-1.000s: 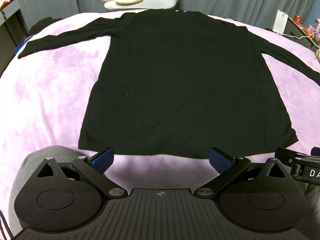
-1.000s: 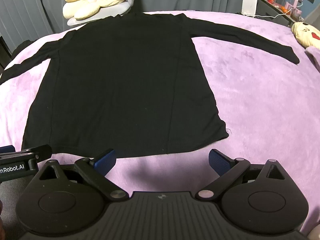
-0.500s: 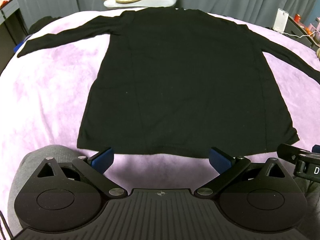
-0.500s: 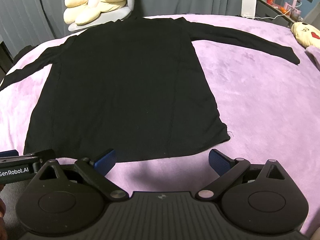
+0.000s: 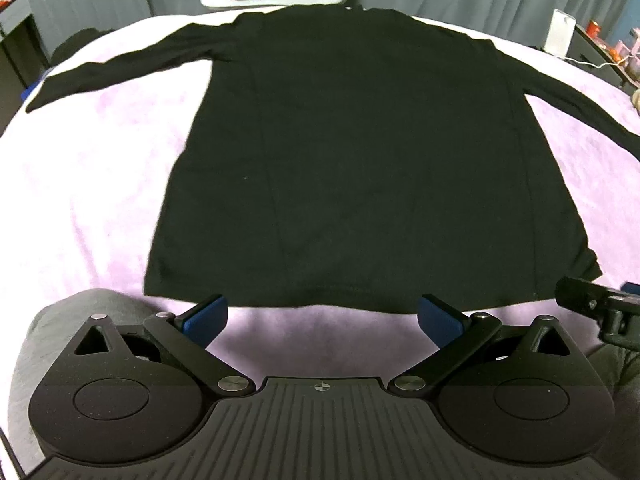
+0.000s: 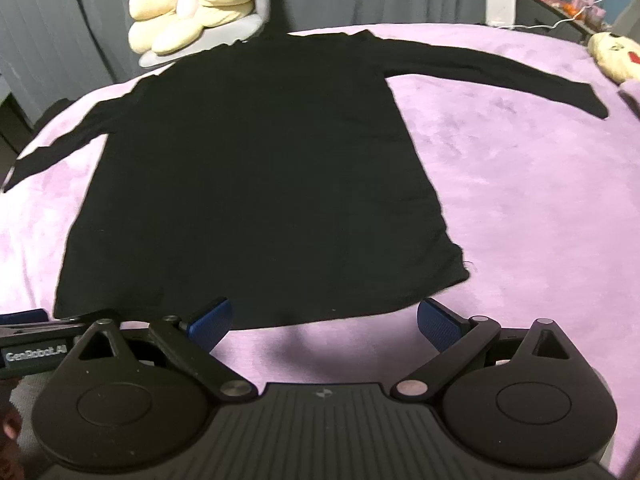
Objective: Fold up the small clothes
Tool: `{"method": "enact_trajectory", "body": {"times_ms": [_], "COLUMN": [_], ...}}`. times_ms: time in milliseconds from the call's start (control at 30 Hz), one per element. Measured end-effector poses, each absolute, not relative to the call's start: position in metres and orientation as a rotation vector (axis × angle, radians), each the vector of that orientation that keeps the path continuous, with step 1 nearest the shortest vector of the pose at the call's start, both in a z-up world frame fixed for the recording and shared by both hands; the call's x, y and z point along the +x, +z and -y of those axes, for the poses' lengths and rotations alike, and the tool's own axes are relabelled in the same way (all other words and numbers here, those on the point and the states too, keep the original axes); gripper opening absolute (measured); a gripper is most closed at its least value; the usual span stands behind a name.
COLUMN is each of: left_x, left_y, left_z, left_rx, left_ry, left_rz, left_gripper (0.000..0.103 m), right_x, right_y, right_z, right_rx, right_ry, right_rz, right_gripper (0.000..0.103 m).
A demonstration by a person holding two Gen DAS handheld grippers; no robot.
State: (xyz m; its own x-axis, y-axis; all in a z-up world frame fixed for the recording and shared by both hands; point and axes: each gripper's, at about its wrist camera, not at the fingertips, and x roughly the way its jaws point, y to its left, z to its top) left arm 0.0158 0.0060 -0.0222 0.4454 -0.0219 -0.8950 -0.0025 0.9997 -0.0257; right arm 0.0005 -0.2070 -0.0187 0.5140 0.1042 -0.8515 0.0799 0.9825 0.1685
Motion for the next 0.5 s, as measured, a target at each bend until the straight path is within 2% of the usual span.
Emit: {"method": "enact_trajectory", "body": {"times_ms": [133, 233, 400, 500], "left_x": [0.030, 0.051, 0.096, 0.123], "left_y": [-0.021, -0.024, -0.043, -0.060], "left_z": [-0.008, -0.010, -0.014, -0.012], "left_rx": [-0.055, -0.109, -0.228, -0.231], "left_ry": [-0.054, -0.065, -0.065, -0.050], "left_rz": [-1.071, -1.029, -0.977, -0.988], "left_gripper": [0.103, 0.103, 0.103, 0.103], "right_x": [0.010, 0.040, 0.095, 0.127], "right_y": [-0.007, -0.004, -0.017, -0.045], "right_z": [0.246, 0.297, 0.428, 0.512], "right_rx": [0.308, 0.370, 0.657, 0.880], "right_ry": [0.105, 0.076, -0.179, -0.319], "right_rz": [-0.887, -0.854, -0.709, -0.673], "right_gripper": [0.099, 0.099, 0.099, 0.095]}}
